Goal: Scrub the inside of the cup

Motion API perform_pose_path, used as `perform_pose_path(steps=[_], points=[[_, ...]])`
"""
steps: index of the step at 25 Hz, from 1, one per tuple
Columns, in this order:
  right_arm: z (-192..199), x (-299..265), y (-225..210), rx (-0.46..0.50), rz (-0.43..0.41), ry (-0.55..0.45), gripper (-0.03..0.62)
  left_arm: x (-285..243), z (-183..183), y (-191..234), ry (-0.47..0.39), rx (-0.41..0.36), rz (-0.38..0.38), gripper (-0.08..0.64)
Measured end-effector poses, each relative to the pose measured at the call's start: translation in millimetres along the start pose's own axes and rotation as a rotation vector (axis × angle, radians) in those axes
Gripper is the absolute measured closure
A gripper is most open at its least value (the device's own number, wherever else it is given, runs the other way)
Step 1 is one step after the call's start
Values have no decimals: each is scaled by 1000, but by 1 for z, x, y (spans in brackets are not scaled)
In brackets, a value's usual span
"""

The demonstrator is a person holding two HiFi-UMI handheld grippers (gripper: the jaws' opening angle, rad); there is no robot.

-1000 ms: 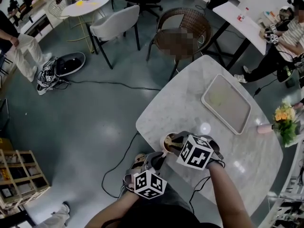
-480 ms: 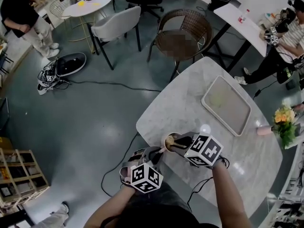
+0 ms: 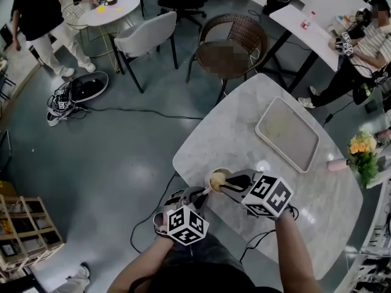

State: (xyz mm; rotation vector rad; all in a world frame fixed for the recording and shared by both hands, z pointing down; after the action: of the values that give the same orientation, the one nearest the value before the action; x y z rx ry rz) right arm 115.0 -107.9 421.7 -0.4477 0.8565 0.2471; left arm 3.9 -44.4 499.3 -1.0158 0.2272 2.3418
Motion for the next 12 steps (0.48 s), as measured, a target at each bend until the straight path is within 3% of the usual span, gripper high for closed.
perform_pose_path(steps=[8,12], points=[[0,26,7,3,69,-90,532,-1,-1,-5,-18,30,-11,501],[4,38,12,4,120,-130,532,0,1,-4,-24,113,5,379]])
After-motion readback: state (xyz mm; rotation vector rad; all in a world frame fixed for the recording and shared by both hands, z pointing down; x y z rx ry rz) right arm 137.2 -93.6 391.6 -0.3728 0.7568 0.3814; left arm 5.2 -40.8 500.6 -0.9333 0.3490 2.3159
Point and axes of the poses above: the fingertips, and each gripper's own axes: x backward along the fingers, y to its left, z out of its underside, the point moved 8 cm from there along x, backward along the fingers, and after that the axes turned 1 degree about -y, right-handed, at the moved point
